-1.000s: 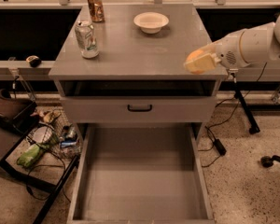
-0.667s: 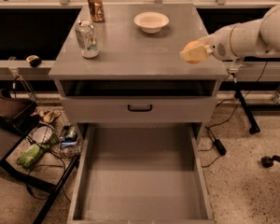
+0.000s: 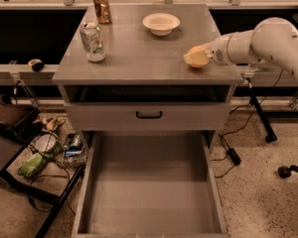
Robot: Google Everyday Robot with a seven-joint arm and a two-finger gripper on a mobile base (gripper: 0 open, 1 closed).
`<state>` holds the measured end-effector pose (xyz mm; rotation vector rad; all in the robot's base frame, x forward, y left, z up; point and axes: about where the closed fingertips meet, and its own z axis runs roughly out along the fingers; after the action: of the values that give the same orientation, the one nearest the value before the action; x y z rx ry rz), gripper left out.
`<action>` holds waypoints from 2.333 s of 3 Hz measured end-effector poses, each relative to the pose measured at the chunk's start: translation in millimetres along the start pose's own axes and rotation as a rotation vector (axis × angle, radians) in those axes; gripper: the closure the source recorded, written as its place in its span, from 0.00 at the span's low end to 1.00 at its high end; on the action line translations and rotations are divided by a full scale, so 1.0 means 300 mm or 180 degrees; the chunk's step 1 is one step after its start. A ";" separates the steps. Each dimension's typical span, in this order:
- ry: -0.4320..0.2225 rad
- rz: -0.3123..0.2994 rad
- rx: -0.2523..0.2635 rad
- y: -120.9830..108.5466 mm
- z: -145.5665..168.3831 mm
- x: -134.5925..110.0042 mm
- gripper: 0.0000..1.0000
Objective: Pick orange from middle drawer and place on counter
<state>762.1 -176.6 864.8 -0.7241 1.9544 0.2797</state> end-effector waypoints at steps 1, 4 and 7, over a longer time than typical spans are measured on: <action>0.0002 0.0044 -0.0022 -0.007 0.029 0.030 1.00; 0.0002 0.0044 -0.0023 -0.007 0.029 0.028 0.38; 0.0002 0.0043 -0.0024 -0.006 0.029 0.028 0.00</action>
Offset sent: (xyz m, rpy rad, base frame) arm 0.0047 -0.0007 -0.0120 0.0121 0.0097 -0.0007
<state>766.9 -177.1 853.4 -0.7161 1.9605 0.2952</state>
